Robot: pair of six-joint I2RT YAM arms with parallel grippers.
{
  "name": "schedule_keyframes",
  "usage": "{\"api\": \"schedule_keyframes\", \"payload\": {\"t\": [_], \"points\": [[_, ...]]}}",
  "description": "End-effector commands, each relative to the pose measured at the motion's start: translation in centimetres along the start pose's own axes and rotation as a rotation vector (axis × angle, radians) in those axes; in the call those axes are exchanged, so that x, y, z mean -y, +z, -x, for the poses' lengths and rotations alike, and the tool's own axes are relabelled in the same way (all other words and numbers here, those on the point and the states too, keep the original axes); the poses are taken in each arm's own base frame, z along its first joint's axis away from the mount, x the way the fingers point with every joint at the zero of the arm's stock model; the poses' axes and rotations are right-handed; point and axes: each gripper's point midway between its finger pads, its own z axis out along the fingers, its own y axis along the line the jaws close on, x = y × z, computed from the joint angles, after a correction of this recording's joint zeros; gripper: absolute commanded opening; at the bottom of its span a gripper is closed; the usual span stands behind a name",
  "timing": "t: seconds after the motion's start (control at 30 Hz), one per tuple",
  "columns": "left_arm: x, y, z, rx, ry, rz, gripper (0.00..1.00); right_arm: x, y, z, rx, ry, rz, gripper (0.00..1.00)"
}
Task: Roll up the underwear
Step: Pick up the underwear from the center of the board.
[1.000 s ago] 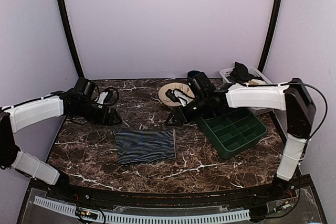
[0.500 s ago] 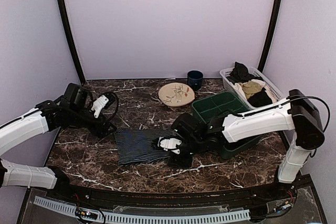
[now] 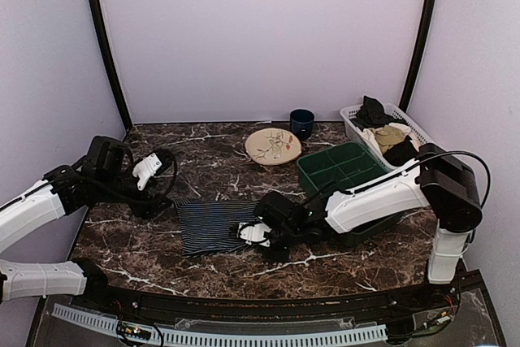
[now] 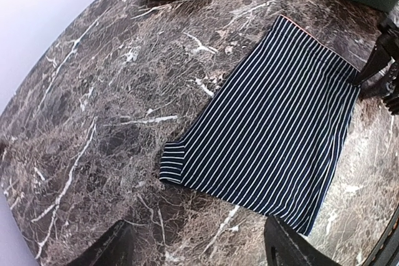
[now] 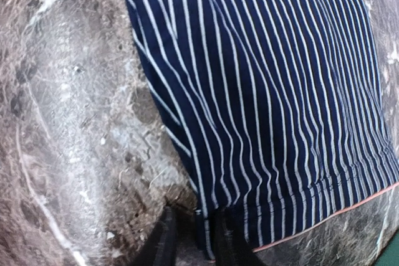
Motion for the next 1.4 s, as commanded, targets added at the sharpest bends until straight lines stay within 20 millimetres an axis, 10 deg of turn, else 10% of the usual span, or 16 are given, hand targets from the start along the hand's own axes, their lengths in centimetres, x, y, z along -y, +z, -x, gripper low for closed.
{"api": "schedule_keyframes", "payload": {"t": [0.0, 0.1, 0.57, 1.37], "points": [[1.8, -0.6, -1.3, 0.005, 0.097, -0.076, 0.73, -0.9, 1.8, -2.1, -0.084, -0.048, -0.021, 0.14], [4.4, -0.7, -1.8, 0.011, 0.165, -0.195, 0.68, -1.1, 1.7, -2.3, -0.096, -0.042, -0.012, 0.0], [12.8, 3.4, -7.9, -0.205, 0.49, -0.44, 0.57, -1.3, 0.5, -2.0, -0.07, -0.024, 0.002, 0.0], [12.4, 7.5, -12.1, -0.348, 0.638, -0.368, 0.15, -0.8, -0.3, -1.8, -0.053, -0.015, -0.006, 0.0]]}}
